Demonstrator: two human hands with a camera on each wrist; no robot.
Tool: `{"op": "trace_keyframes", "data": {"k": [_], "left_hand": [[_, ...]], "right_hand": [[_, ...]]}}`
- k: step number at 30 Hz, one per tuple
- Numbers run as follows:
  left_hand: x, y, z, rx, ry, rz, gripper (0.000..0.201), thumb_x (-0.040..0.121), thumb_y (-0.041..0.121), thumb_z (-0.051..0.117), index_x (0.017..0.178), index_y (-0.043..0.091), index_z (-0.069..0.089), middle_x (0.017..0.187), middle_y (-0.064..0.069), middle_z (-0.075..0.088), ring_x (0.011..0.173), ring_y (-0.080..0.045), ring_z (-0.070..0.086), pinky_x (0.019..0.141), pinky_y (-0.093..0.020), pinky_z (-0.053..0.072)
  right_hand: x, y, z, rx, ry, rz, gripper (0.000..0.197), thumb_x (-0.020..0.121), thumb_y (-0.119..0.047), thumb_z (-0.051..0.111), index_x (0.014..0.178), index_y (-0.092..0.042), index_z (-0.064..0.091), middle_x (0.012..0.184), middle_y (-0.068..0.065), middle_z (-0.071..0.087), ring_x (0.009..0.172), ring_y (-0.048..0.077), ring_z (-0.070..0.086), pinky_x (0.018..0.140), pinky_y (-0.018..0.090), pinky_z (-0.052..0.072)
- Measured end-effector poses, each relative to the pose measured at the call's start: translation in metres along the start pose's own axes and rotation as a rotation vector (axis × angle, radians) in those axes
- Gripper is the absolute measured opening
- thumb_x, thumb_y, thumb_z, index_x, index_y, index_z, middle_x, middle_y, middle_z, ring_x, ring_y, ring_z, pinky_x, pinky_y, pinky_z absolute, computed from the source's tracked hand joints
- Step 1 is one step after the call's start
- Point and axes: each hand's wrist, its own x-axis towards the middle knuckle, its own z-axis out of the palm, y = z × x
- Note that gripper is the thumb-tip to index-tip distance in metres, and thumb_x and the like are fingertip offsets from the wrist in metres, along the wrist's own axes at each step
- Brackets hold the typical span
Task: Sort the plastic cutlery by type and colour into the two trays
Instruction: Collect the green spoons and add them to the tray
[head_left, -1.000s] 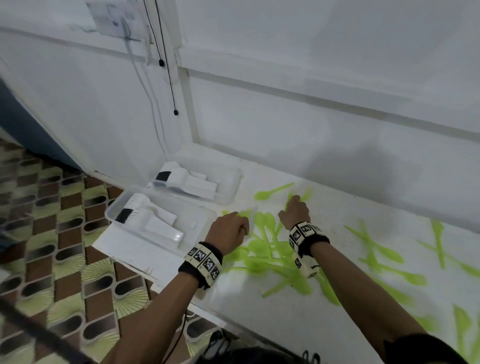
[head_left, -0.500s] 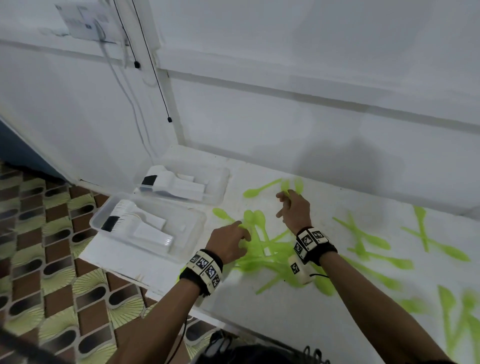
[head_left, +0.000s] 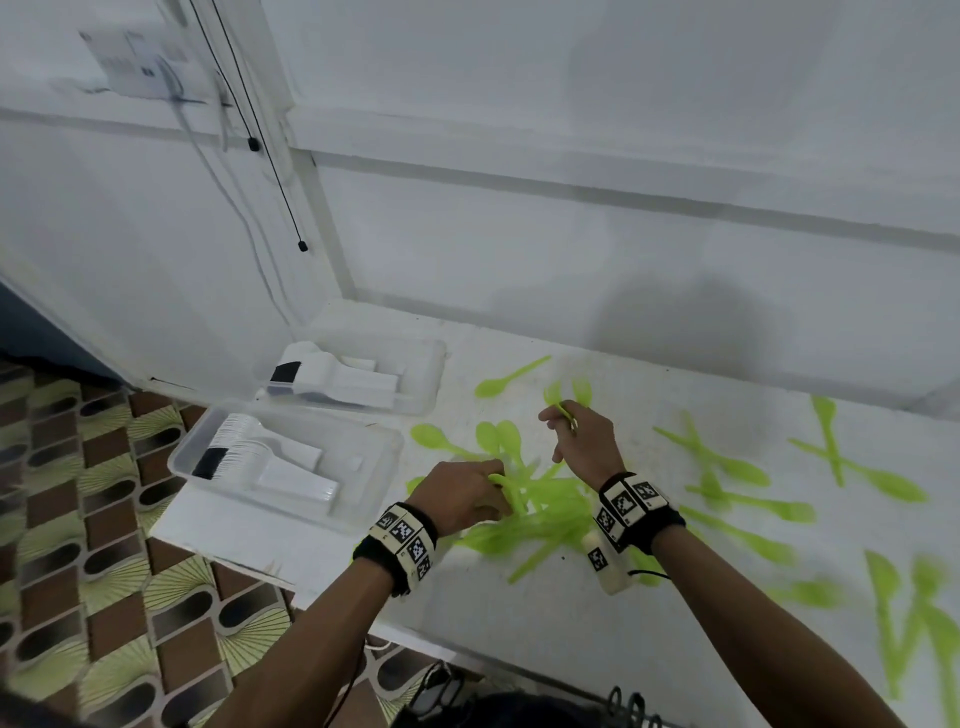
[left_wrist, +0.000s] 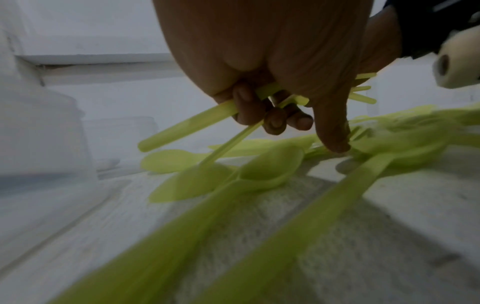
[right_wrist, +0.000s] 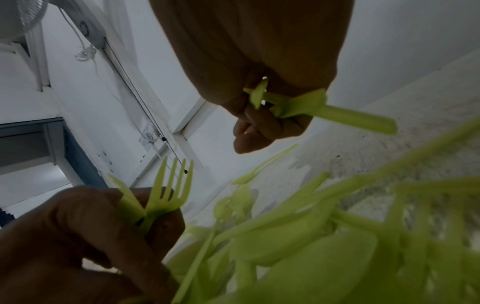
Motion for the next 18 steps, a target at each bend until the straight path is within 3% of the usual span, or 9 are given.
{"op": "trace_keyframes", "data": {"k": [2,4,6,8,11,14,16,18], "left_hand": [[-0.002,-0.002,0.0,-0.066,0.081,0.014,0.014,0.089,0.039,0.072,0.101,0.042,0.078,0.12,0.015,0.06,0.094,-0.01,0.063,0.075,-0.032,0.05],[-0.005,-0.005,-0.004,-0.164,0.182,0.007,0.011,0.087,0.04,0.075,0.097,0.042,0.078,0.118,0.013,0.062,0.09,0.001,0.058,0.075,-0.027,0.048],[-0.006,-0.007,-0.011,-0.257,0.236,-0.006,0.008,0.086,0.041,0.077,0.095,0.041,0.078,0.107,0.006,0.066,0.088,0.008,0.054,0.075,-0.025,0.045],[-0.005,-0.007,-0.02,-0.451,0.315,-0.011,0.007,0.085,0.037,0.079,0.092,0.036,0.079,0.092,0.001,0.068,0.077,-0.002,0.057,0.072,-0.024,0.047],[-0.006,-0.003,-0.034,-0.747,0.497,-0.1,0.005,0.087,0.02,0.081,0.088,0.019,0.076,0.093,0.011,0.07,0.061,-0.009,0.048,0.065,-0.023,0.043],[-0.004,-0.007,-0.044,-0.881,0.622,-0.222,0.008,0.093,0.018,0.074,0.089,0.018,0.067,0.077,0.015,0.064,0.062,-0.01,0.045,0.065,-0.028,0.041],[-0.002,-0.01,-0.052,-0.959,0.638,-0.269,0.012,0.097,0.018,0.069,0.088,0.013,0.062,0.064,0.015,0.053,0.06,-0.015,0.041,0.061,-0.029,0.037],[-0.001,-0.012,-0.057,-1.037,0.655,-0.29,0.018,0.098,0.016,0.066,0.089,0.003,0.058,0.063,0.004,0.047,0.058,-0.02,0.039,0.057,-0.028,0.035]], "right_hand": [[-0.004,0.0,0.002,0.009,-0.02,-0.009,0.027,0.099,-0.006,0.046,0.095,-0.016,0.071,0.091,-0.003,0.068,0.045,0.013,0.061,0.058,0.016,0.046],[-0.006,0.0,0.004,0.026,-0.021,-0.02,0.029,0.1,-0.007,0.046,0.093,-0.017,0.072,0.093,-0.004,0.068,0.046,0.017,0.061,0.059,0.016,0.043],[-0.008,-0.003,0.005,0.045,-0.022,-0.012,0.03,0.1,-0.008,0.045,0.093,-0.018,0.073,0.094,-0.004,0.069,0.046,0.018,0.062,0.062,0.018,0.044],[-0.01,-0.007,0.006,0.061,-0.051,0.0,0.032,0.101,-0.008,0.044,0.094,-0.017,0.074,0.095,-0.002,0.069,0.045,0.016,0.06,0.06,0.017,0.046],[-0.016,-0.013,0.011,0.077,-0.113,-0.027,0.033,0.099,-0.007,0.046,0.09,-0.023,0.074,0.085,-0.002,0.068,0.043,0.014,0.05,0.053,0.023,0.046],[-0.023,-0.018,0.021,0.091,-0.153,-0.084,0.024,0.097,-0.011,0.057,0.093,-0.024,0.076,0.063,-0.02,0.062,0.05,0.004,0.05,0.058,0.022,0.041],[-0.027,-0.025,0.028,0.112,-0.202,-0.124,0.01,0.097,-0.026,0.066,0.097,-0.025,0.076,0.077,-0.019,0.067,0.064,0.001,0.057,0.065,0.018,0.043],[-0.03,-0.03,0.036,0.077,-0.232,-0.191,0.006,0.092,-0.038,0.073,0.087,-0.037,0.07,0.089,-0.013,0.069,0.076,0.001,0.058,0.072,0.015,0.044]]}}
